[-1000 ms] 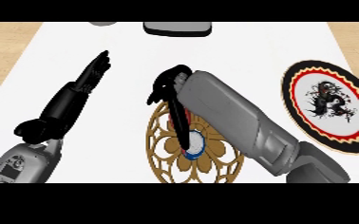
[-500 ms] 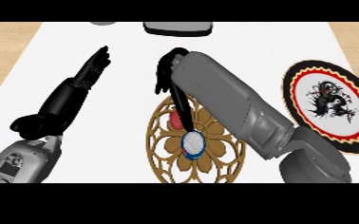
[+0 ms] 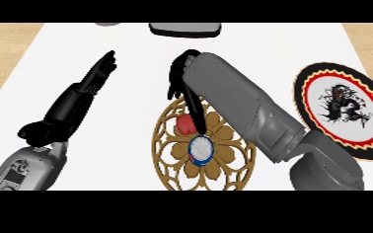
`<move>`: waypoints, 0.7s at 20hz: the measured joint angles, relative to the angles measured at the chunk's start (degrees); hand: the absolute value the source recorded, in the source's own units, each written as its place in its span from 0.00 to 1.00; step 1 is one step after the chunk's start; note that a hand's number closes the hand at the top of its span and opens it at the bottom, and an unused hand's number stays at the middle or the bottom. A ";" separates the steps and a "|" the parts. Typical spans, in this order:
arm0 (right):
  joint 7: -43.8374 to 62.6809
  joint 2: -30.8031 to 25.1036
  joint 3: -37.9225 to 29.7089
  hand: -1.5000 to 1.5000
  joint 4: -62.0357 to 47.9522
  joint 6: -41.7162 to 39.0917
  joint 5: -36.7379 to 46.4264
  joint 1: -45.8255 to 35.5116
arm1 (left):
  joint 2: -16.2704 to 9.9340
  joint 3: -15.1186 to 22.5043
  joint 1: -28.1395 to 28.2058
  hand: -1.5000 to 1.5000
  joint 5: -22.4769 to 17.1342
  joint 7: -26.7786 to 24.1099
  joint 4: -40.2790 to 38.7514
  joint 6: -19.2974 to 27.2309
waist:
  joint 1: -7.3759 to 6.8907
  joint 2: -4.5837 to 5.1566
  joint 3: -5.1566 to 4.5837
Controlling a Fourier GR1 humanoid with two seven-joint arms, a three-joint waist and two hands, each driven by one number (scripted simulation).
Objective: Pick the can from the placemat and place it in the plate
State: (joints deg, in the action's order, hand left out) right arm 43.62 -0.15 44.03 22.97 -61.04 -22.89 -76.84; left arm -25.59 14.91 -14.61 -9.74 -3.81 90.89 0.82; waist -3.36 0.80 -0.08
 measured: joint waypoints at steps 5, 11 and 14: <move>-0.07 0.01 3.40 0.00 2.03 -1.19 -0.68 3.10 | 0.30 -0.95 0.85 0.50 0.16 -0.95 -0.26 -1.02 | 0.11 -0.10 0.00; -0.64 -0.01 6.95 0.00 3.85 -2.41 -0.44 5.77 | 0.74 -1.91 1.39 0.50 0.74 -0.80 0.09 -1.83 | 0.34 -0.21 0.04; -0.39 -0.31 8.33 0.00 5.49 -2.50 -1.04 7.25 | 0.44 -2.69 1.53 0.50 0.82 0.56 1.51 -2.10 | 0.47 -0.60 0.11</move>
State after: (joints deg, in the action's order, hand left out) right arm 43.22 -0.46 52.36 28.45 -63.54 -23.93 -69.59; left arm -25.15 12.22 -13.08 -8.92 -3.25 92.41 -1.28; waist -2.89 0.20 0.03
